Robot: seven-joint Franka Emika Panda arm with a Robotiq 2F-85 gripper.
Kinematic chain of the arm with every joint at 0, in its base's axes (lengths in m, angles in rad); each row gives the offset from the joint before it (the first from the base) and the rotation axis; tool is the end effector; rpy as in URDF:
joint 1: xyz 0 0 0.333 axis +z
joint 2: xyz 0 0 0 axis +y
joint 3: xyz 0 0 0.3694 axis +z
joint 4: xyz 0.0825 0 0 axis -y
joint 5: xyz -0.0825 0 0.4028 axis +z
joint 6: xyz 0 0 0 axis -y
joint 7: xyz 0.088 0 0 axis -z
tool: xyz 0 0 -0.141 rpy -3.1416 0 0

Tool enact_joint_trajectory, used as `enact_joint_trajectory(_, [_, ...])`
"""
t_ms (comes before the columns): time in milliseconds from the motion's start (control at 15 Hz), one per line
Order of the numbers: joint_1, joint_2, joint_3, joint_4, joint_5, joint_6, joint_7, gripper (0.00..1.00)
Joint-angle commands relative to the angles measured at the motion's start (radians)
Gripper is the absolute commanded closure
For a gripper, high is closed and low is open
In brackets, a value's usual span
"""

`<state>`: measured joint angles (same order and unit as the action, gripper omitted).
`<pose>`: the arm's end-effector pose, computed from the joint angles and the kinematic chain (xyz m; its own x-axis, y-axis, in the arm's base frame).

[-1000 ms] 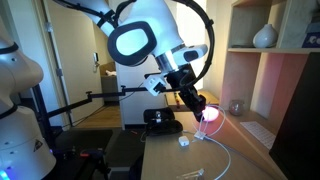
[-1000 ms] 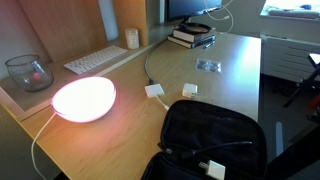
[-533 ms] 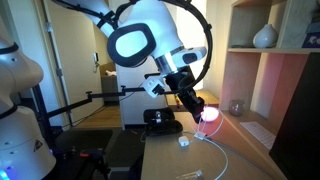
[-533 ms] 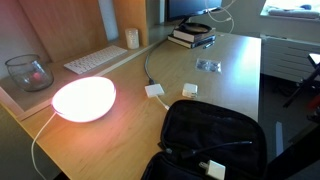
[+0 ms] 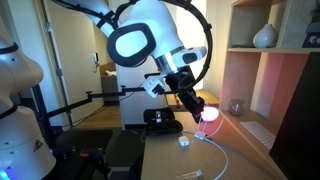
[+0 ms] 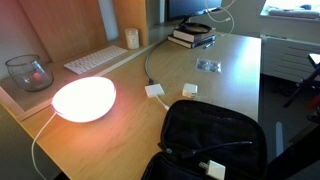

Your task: Put the cord on the right side of the desk

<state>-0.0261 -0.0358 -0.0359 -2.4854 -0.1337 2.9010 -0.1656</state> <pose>0.5295 -0.0260 0.3588 0.8804 0.2365 0.4111 0.1888 -0.9699 0.1537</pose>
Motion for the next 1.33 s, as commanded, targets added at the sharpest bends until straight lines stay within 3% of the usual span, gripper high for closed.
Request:
enact_joint_trajectory(0, [-0.001,-0.001,0.002,0.001,-0.001,-0.003,0.001,0.98])
enact_joint_trajectory(1267, [-0.004,0.001,0.001,0.002,-0.011,-0.002,0.009,0.99])
